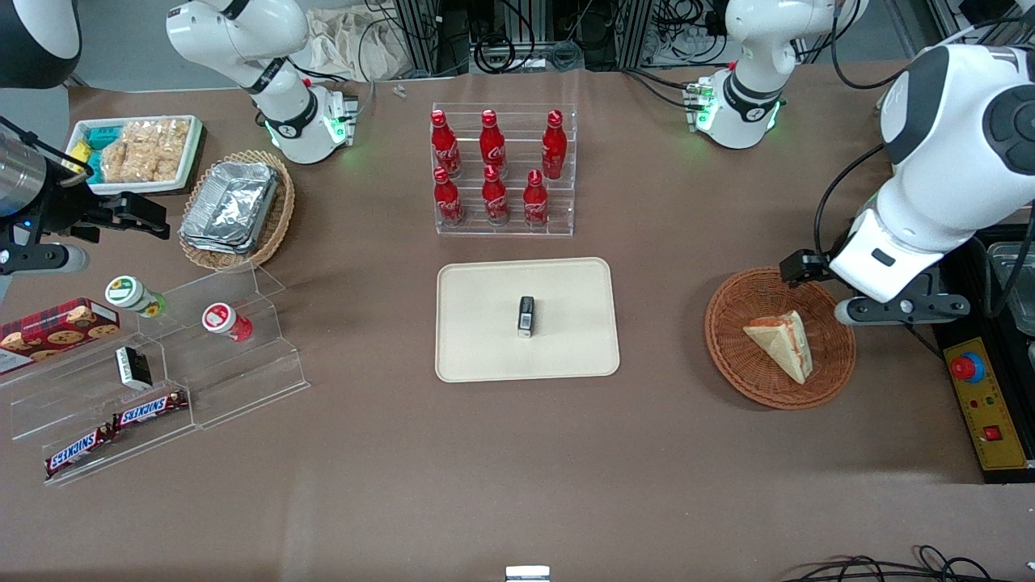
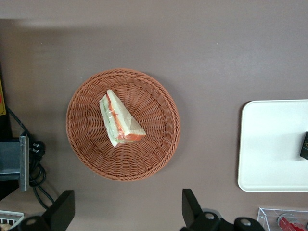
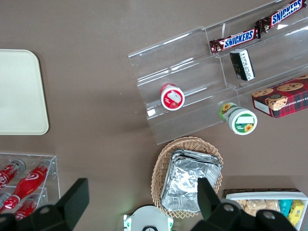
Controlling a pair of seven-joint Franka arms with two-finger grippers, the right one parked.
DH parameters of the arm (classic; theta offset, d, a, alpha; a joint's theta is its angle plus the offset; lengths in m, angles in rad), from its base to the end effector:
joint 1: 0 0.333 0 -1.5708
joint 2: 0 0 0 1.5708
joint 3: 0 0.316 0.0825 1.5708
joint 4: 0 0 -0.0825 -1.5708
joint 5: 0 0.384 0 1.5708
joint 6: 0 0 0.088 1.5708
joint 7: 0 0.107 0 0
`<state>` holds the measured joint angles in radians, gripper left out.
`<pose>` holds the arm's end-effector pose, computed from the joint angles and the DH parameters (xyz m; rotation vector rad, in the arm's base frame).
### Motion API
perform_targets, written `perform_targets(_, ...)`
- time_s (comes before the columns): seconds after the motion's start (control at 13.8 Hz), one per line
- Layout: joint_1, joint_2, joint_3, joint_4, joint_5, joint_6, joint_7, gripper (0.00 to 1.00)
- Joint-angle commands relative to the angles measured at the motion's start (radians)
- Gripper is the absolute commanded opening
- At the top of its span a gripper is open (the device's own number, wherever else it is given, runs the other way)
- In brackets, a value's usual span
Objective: Place sandwich from basket to tray
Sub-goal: 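Lower the open left gripper onto the wrapped sandwich in the basket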
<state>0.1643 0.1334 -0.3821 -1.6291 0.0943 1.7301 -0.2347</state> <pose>0.5894 -0.1092 0.5387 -3.0943 -0.0052 0.0189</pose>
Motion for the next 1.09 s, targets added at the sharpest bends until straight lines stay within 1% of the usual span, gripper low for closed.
perform_targets(0.0, -0.003, 0.032, -0.003, 0.043, 0.012, -0.023, -0.021, 1.0)
perform_targets(0.15, 0.0, 0.058, -0.001, 0.073, -0.002, -0.023, -0.015, 1.0)
perform_targets(0.29, 0.0, 0.083, 0.003, 0.043, 0.015, -0.012, -0.025, 1.0)
perform_targets(0.36, 0.017, 0.087, 0.008, 0.014, 0.013, 0.017, -0.061, 1.0)
perform_targets(0.44, 0.03, 0.087, 0.012, -0.023, 0.001, 0.064, -0.134, 1.0)
perform_targets(0.51, 0.065, 0.088, 0.015, -0.072, 0.001, 0.131, -0.159, 1.0)
perform_targets(0.58, 0.076, 0.081, 0.017, -0.131, 0.001, 0.217, -0.16, 1.0)
perform_targets(0.73, 0.081, 0.087, 0.019, -0.205, 0.001, 0.33, -0.178, 1.0)
perform_targets(0.87, 0.089, 0.126, 0.032, -0.236, 0.001, 0.414, -0.318, 1.0)
perform_targets(1.02, 0.084, 0.156, 0.032, -0.245, 0.015, 0.448, -0.409, 1.0)
